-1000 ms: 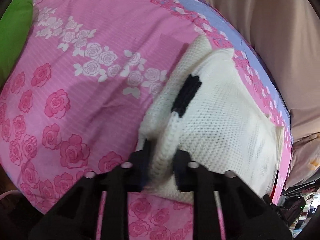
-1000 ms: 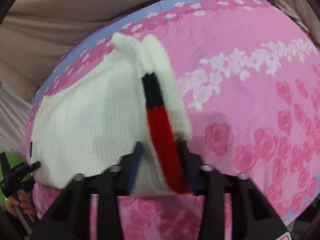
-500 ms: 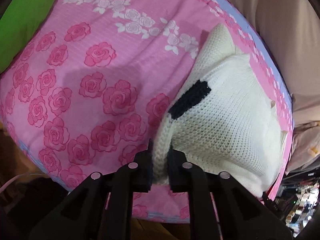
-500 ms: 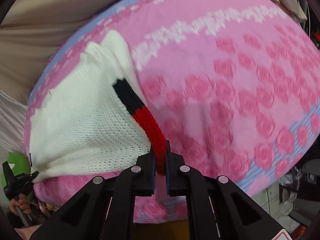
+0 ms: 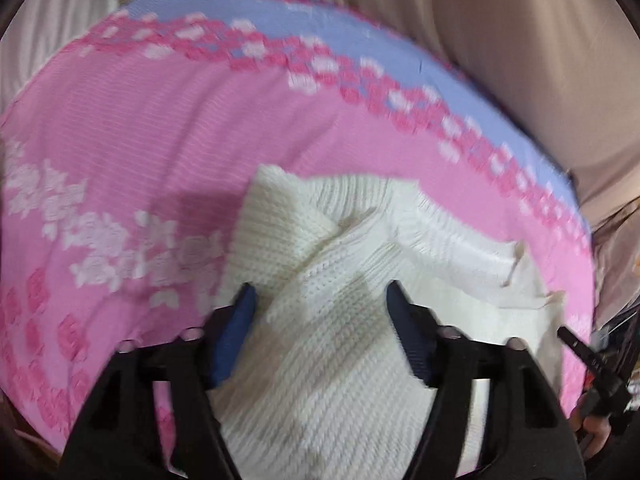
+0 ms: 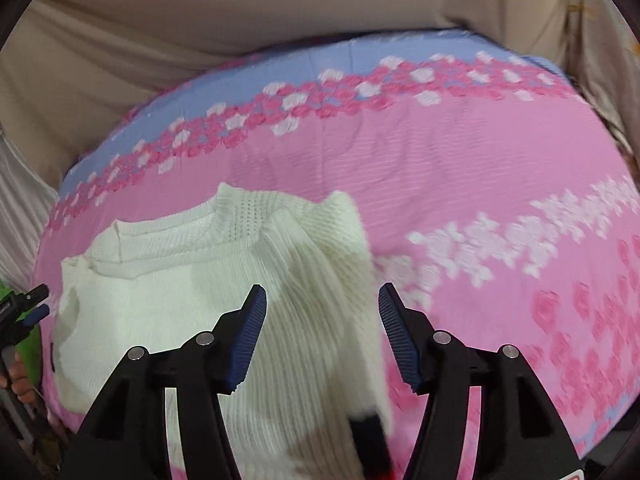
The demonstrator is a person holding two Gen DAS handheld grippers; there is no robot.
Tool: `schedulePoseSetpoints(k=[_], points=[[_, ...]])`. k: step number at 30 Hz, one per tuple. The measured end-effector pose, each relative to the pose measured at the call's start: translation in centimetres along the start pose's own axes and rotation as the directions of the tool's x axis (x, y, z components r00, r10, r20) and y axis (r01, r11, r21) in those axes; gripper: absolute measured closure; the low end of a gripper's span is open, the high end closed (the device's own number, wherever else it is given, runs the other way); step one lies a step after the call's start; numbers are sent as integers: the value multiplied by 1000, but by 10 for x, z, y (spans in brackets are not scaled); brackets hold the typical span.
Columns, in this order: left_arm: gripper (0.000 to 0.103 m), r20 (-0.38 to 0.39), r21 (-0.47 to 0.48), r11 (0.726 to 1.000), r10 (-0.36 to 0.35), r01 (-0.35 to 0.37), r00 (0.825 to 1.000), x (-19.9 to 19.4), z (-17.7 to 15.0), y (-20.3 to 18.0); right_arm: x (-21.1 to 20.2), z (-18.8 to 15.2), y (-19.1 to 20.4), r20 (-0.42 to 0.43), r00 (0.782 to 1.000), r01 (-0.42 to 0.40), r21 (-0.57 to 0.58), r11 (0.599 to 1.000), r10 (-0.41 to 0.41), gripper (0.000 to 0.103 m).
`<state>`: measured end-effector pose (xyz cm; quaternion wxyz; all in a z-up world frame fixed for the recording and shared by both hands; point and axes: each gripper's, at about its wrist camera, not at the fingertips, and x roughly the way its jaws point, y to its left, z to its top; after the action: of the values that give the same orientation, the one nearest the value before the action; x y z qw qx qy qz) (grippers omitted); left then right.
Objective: Fold small clothes
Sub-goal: 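Press and smooth the folded sweater with both grippers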
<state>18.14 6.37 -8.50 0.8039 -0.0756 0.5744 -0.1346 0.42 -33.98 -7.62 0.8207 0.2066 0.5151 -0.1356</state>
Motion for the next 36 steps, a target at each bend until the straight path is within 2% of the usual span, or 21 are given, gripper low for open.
schedulePoseSetpoints(k=[1,2,3,4,5,8,11,13,14,16,17,18,20,22,24,27,29,31,32,34,36], points=[[89,-15,11,1000,9,-9,1000,5,0,-2,16,6,5,-28,1000,-4,-2,1000,4,45],[95,-24,16,1000,4,-3,1000,7,2,-2,23,7,9,-47,999,-7,-2,1000,7,55],[96,-9,0,1000,-21,21,1000,1,4,-1,31,5,12,-64,998,-14,-6,1000,14,69],[96,12,-8,999,-36,36,999,-6,6,-1,35,6,14,-78,997,-25,-12,1000,24,94],[96,39,-8,999,-42,42,998,-16,10,-1,33,7,15,-76,996,-35,1,999,35,95],[96,97,-20,999,-44,46,994,-35,31,0,-7,24,6,47,993,-106,52,993,104,96],[96,86,-21,1000,2,0,996,-21,51,2,-26,48,-9,126,984,-143,112,983,129,96],[96,14,-10,998,67,-67,998,13,52,3,-11,61,-19,100,989,-126,140,982,113,96],[95,-2,-5,996,89,-89,996,23,49,3,11,63,-23,43,993,-114,153,982,109,96],[92,37,-3,994,105,-105,994,27,42,3,54,56,-29,-80,991,-92,178,980,108,96],[89,57,-21,995,94,-92,994,17,38,2,62,51,-31,-85,990,-91,190,978,109,97],[87,69,-29,995,93,-91,993,7,35,1,55,48,-33,-48,992,-106,217,970,119,96],[79,135,-39,994,108,-103,985,-22,24,1,28,41,-33,20,992,-128,272,954,128,87],[77,170,-15,997,78,-77,982,-49,4,-6,-16,27,-18,115,991,-94,197,976,72,85],[76,152,32,999,37,-42,988,-61,-21,-25,-38,12,8,118,990,-87,95,992,75,85],[75,71,109,994,9,-16,997,-46,-63,-58,-35,-28,77,9,978,-207,-48,977,207,85],[73,14,119,992,42,-44,999,-28,-81,-64,-16,-64,138,-97,955,-293,-162,942,281,91],[73,-12,125,989,83,-81,996,-17,-88,-52,4,-92,172,-163,951,-299,-261,918,263,98],[73,-2,118,989,94,-93,996,-19,-89,-43,10,-98,176,-181,957,-274,-297,914,228,98],[74,15,67,987,147,-147,989,-24,-89,-16,11,-100,154,-138,979,-184,-310,933,147,98],[80,-2,-2,996,94,-94,996,-28,-88,13,9,-90,92,-103,990,-113,-149,982,99,103]])
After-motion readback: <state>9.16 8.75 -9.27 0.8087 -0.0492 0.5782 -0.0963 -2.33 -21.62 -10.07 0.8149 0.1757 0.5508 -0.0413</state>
